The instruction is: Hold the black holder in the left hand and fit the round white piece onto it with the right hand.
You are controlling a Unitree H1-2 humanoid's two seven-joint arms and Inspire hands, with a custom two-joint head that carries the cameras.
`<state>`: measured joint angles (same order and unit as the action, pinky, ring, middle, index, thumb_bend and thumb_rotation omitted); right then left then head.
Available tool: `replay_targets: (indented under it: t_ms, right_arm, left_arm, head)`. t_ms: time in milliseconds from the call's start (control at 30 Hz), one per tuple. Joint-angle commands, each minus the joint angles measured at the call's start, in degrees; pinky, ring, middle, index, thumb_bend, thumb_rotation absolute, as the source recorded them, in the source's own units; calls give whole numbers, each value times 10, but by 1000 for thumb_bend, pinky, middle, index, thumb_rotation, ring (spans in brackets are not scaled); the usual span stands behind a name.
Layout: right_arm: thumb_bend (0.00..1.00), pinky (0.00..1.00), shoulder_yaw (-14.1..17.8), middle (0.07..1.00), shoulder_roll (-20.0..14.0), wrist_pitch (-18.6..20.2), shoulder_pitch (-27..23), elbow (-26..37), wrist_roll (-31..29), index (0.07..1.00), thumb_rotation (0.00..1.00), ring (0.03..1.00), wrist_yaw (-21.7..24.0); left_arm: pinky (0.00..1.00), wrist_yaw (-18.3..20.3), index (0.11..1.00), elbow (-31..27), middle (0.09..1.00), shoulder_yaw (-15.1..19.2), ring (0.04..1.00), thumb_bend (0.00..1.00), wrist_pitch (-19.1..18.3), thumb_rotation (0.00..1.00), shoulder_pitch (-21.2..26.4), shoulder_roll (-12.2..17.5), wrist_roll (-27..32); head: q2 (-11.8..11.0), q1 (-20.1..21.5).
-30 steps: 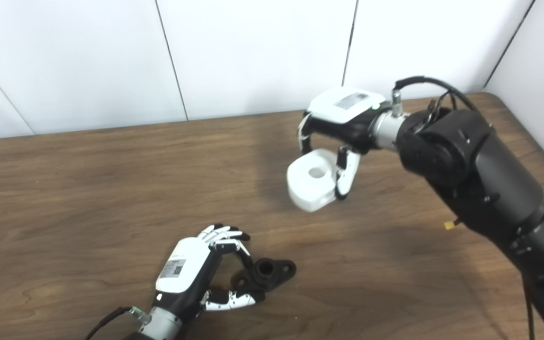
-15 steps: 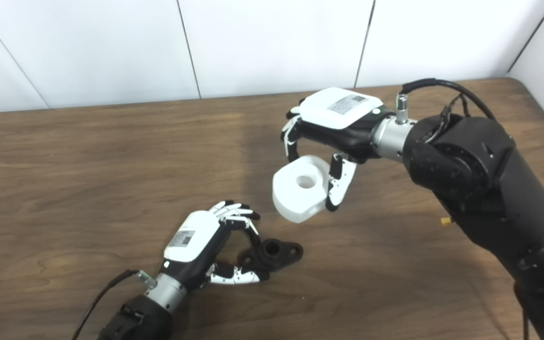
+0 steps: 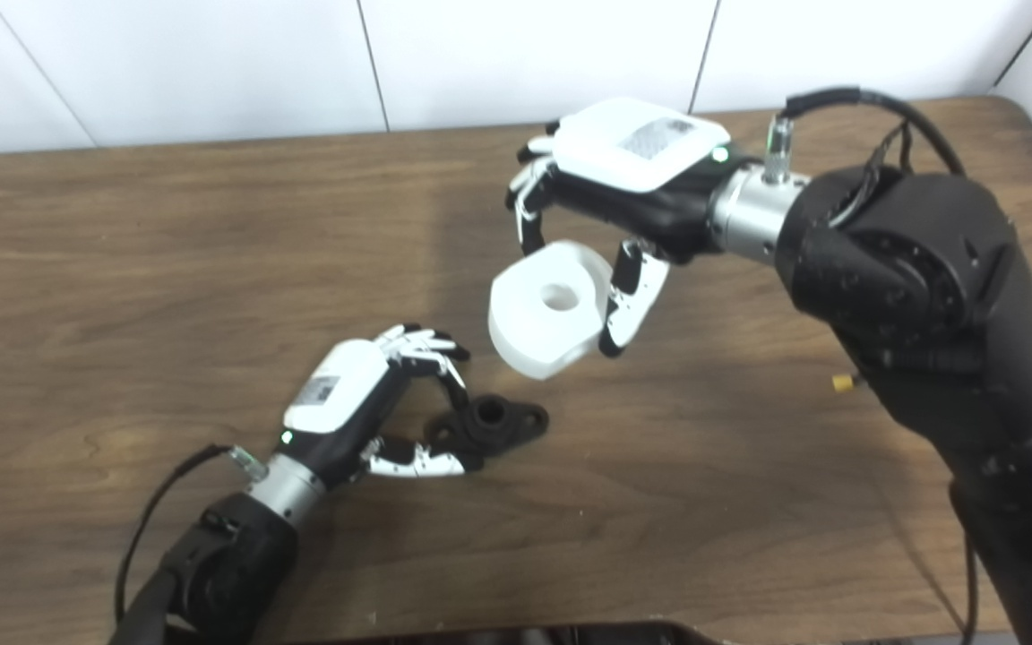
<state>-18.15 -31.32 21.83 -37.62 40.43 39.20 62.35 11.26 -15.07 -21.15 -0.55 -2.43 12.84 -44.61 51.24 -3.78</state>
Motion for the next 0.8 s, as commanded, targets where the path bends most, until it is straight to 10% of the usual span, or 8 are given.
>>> replay_targets:
  t_ms: [0,767]
  right_arm:
    - [524,1000,7,830,4,8,-28,18,7,484,140,944,-3]
    - [526,1000,-32,812,69,-12,-13,15,42,483,142,936,-7]
  left_arm:
    - [927,21,485,11,786,9,848,524,-26,54,-21,22,-6]
    - [918,-4,485,33,775,12,839,523,-6,54,-22,27,-10]
  head:
    - [1,0]
    - [-17,12]
